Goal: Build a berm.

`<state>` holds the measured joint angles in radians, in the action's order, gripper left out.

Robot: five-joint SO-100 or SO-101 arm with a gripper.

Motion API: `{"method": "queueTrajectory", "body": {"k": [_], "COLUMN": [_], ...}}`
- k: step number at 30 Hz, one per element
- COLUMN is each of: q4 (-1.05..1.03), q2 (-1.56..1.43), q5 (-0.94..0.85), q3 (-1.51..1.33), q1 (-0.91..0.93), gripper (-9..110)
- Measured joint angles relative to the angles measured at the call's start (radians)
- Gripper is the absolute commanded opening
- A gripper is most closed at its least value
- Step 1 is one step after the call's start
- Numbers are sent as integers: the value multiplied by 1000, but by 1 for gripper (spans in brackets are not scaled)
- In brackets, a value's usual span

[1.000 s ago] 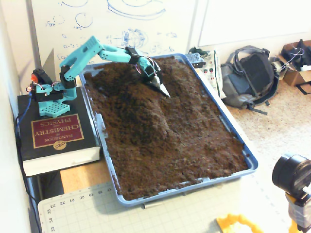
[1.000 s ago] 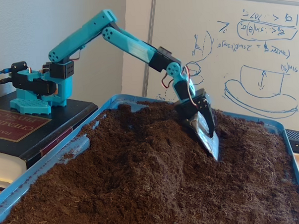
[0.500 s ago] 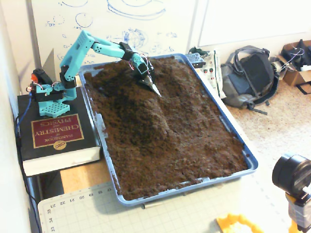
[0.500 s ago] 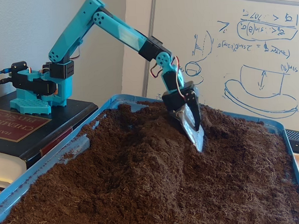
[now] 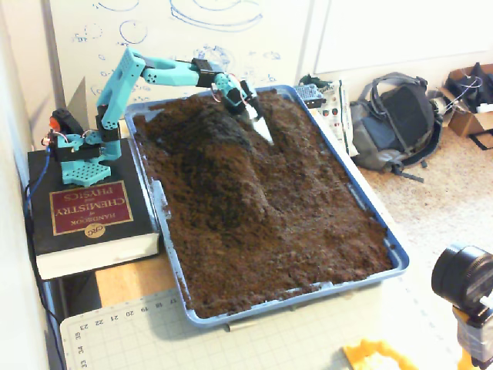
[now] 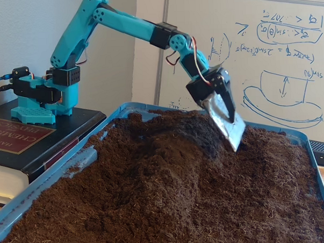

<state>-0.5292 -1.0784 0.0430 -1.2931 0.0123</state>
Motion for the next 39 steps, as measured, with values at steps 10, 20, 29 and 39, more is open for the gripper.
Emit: {"method": "queueTrajectory", "body": {"k": [10,20,29,39], "q4": [158,187,213,213], "q2": [328,500,337,152], "q5": [-95,-115,-115,-115], "q3": [288,307,-2,-249], "q1": [117,129,129,117], "gripper": [0,0,0,0]}}
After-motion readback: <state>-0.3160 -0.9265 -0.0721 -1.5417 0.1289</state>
